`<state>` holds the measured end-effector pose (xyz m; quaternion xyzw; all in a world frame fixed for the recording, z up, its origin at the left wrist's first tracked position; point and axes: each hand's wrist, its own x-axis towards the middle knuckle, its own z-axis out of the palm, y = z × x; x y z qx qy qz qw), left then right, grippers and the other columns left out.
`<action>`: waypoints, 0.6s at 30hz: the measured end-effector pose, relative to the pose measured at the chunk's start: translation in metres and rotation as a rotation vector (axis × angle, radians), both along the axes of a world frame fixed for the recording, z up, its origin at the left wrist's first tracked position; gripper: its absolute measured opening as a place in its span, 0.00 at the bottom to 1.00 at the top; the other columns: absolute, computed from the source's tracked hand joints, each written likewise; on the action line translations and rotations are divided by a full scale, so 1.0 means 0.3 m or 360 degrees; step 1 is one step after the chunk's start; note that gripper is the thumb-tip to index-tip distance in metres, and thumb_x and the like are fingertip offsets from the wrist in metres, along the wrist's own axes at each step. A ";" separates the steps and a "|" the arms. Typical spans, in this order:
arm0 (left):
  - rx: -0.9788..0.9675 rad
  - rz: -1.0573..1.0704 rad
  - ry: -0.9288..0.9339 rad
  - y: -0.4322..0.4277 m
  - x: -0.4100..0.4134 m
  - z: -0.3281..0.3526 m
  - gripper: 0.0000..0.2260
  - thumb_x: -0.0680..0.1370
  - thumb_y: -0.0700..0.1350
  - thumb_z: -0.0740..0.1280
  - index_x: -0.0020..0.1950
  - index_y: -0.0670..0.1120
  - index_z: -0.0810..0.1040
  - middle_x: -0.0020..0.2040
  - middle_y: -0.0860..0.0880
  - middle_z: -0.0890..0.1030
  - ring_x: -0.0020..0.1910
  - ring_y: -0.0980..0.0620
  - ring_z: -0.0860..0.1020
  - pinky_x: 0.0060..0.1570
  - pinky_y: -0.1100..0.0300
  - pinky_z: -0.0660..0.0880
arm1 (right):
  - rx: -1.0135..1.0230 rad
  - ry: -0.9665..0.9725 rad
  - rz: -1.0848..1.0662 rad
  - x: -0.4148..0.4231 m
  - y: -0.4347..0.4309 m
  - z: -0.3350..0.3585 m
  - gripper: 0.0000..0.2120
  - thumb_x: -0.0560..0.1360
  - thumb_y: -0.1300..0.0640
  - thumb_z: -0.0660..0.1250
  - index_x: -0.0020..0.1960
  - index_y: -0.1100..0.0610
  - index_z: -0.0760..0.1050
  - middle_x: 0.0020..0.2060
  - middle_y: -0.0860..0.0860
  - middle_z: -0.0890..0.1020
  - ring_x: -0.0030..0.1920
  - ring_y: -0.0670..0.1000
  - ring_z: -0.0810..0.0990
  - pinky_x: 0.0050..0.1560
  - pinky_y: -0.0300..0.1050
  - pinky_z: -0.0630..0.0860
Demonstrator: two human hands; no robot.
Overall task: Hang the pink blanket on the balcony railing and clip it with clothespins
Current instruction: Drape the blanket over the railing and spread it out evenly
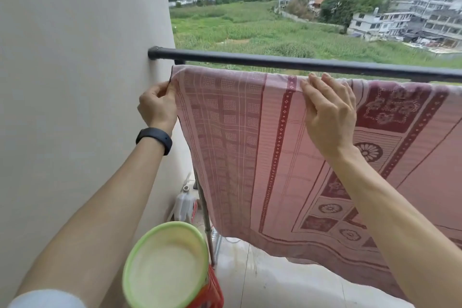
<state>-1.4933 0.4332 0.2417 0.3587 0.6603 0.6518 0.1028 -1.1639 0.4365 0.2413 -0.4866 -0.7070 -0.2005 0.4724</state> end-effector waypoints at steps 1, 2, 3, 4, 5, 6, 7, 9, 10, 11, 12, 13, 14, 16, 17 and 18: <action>0.0022 -0.0032 -0.0005 -0.013 -0.007 -0.015 0.14 0.74 0.63 0.69 0.45 0.53 0.83 0.37 0.60 0.81 0.38 0.65 0.79 0.39 0.75 0.72 | 0.0033 0.0028 0.0015 0.005 -0.013 -0.014 0.14 0.83 0.53 0.63 0.64 0.56 0.81 0.63 0.54 0.81 0.69 0.57 0.74 0.72 0.62 0.65; 0.0023 -0.0069 0.0007 -0.025 -0.017 -0.033 0.13 0.74 0.62 0.69 0.45 0.54 0.82 0.37 0.60 0.81 0.37 0.67 0.78 0.38 0.75 0.72 | 0.0042 0.0033 0.0017 0.007 -0.028 -0.030 0.14 0.82 0.53 0.63 0.63 0.56 0.81 0.63 0.53 0.81 0.70 0.57 0.74 0.71 0.63 0.65; 0.0013 -0.0111 0.0021 -0.033 -0.029 -0.052 0.12 0.74 0.62 0.69 0.45 0.55 0.81 0.38 0.60 0.81 0.37 0.66 0.78 0.39 0.74 0.72 | 0.0040 0.0009 0.0005 0.007 -0.044 -0.047 0.13 0.82 0.53 0.64 0.63 0.55 0.81 0.64 0.53 0.81 0.70 0.56 0.73 0.71 0.63 0.64; -0.0014 -0.0157 0.0027 -0.040 -0.044 -0.066 0.11 0.75 0.61 0.69 0.46 0.55 0.81 0.39 0.59 0.81 0.38 0.64 0.79 0.41 0.72 0.73 | 0.0028 -0.0034 -0.0011 0.005 -0.057 -0.059 0.13 0.82 0.53 0.64 0.63 0.54 0.81 0.64 0.53 0.80 0.71 0.56 0.73 0.71 0.63 0.63; -0.0051 -0.0207 0.0016 -0.044 -0.058 -0.073 0.11 0.75 0.60 0.69 0.48 0.54 0.81 0.40 0.58 0.82 0.40 0.62 0.79 0.43 0.69 0.74 | 0.0000 -0.0075 -0.0018 0.002 -0.066 -0.059 0.14 0.81 0.53 0.65 0.63 0.54 0.81 0.65 0.53 0.80 0.71 0.57 0.72 0.71 0.63 0.63; -0.0089 -0.0255 -0.0006 -0.039 -0.072 -0.072 0.11 0.76 0.59 0.69 0.50 0.53 0.81 0.42 0.57 0.82 0.42 0.59 0.80 0.46 0.66 0.75 | -0.0035 -0.0093 -0.0012 0.000 -0.068 -0.044 0.14 0.80 0.53 0.65 0.64 0.54 0.80 0.66 0.54 0.79 0.71 0.57 0.71 0.71 0.64 0.62; -0.0118 -0.0315 -0.0048 -0.029 -0.079 -0.063 0.11 0.76 0.57 0.69 0.51 0.51 0.81 0.45 0.54 0.83 0.44 0.56 0.81 0.48 0.63 0.76 | -0.0054 -0.0084 -0.0001 -0.004 -0.065 -0.018 0.16 0.78 0.52 0.66 0.65 0.53 0.80 0.67 0.54 0.78 0.71 0.57 0.71 0.71 0.64 0.61; -0.0137 -0.0474 -0.0206 -0.002 -0.073 -0.024 0.11 0.75 0.55 0.67 0.51 0.50 0.80 0.49 0.50 0.83 0.46 0.51 0.80 0.47 0.57 0.76 | -0.0065 -0.0043 -0.0020 -0.016 -0.040 0.048 0.21 0.75 0.49 0.66 0.67 0.52 0.77 0.68 0.53 0.75 0.70 0.56 0.69 0.72 0.63 0.60; -0.0117 -0.0555 -0.0289 0.006 -0.062 -0.001 0.12 0.74 0.55 0.66 0.51 0.48 0.79 0.49 0.49 0.83 0.45 0.50 0.79 0.45 0.55 0.75 | -0.0108 -0.0046 -0.0070 -0.019 -0.022 0.079 0.22 0.75 0.46 0.64 0.67 0.51 0.75 0.69 0.53 0.74 0.71 0.55 0.68 0.72 0.63 0.59; -0.0106 -0.0621 -0.0335 0.013 -0.050 0.019 0.15 0.74 0.56 0.65 0.52 0.46 0.77 0.49 0.48 0.82 0.45 0.49 0.79 0.44 0.54 0.74 | -0.0202 -0.0077 -0.0148 -0.019 -0.002 0.104 0.23 0.76 0.42 0.61 0.69 0.49 0.73 0.71 0.53 0.72 0.72 0.55 0.66 0.74 0.63 0.56; -0.0120 -0.0656 -0.0317 0.022 -0.040 0.034 0.18 0.74 0.57 0.65 0.53 0.44 0.77 0.49 0.46 0.82 0.44 0.49 0.79 0.44 0.54 0.75 | -0.0336 -0.0122 -0.0240 -0.015 0.018 0.116 0.25 0.77 0.39 0.58 0.71 0.48 0.70 0.73 0.52 0.70 0.74 0.55 0.63 0.75 0.64 0.52; -0.0144 -0.0659 -0.0256 0.030 -0.032 0.041 0.19 0.75 0.58 0.65 0.53 0.43 0.76 0.50 0.46 0.82 0.44 0.49 0.79 0.45 0.54 0.76 | -0.0465 -0.0175 -0.0317 -0.008 0.034 0.112 0.25 0.78 0.38 0.56 0.72 0.46 0.68 0.74 0.51 0.68 0.76 0.55 0.60 0.76 0.64 0.47; -0.0148 -0.0632 -0.0189 0.040 -0.028 0.039 0.16 0.76 0.57 0.65 0.52 0.44 0.77 0.50 0.45 0.82 0.44 0.49 0.79 0.46 0.54 0.77 | -0.0532 -0.0218 -0.0351 0.000 0.046 0.095 0.24 0.79 0.38 0.55 0.73 0.45 0.66 0.74 0.51 0.68 0.77 0.54 0.59 0.77 0.64 0.44; -0.0086 -0.0526 -0.0143 0.055 -0.032 0.027 0.08 0.79 0.54 0.65 0.47 0.50 0.75 0.48 0.47 0.82 0.43 0.50 0.79 0.46 0.54 0.77 | -0.0462 -0.0221 -0.0321 0.014 0.059 0.054 0.21 0.81 0.43 0.58 0.73 0.46 0.66 0.72 0.50 0.70 0.76 0.54 0.60 0.77 0.65 0.44; -0.0035 -0.0466 -0.0159 0.059 -0.038 0.020 0.06 0.79 0.53 0.65 0.45 0.52 0.74 0.46 0.49 0.81 0.42 0.52 0.78 0.45 0.55 0.77 | -0.0396 -0.0197 -0.0308 0.017 0.065 0.040 0.21 0.81 0.46 0.59 0.73 0.47 0.68 0.71 0.50 0.71 0.75 0.55 0.61 0.77 0.64 0.45; 0.0009 -0.0416 -0.0167 0.070 -0.049 0.009 0.06 0.79 0.53 0.65 0.44 0.54 0.74 0.45 0.50 0.81 0.42 0.53 0.78 0.45 0.57 0.76 | -0.0350 -0.0183 -0.0305 0.015 0.079 0.030 0.21 0.81 0.47 0.60 0.73 0.48 0.68 0.70 0.51 0.72 0.75 0.55 0.62 0.77 0.64 0.46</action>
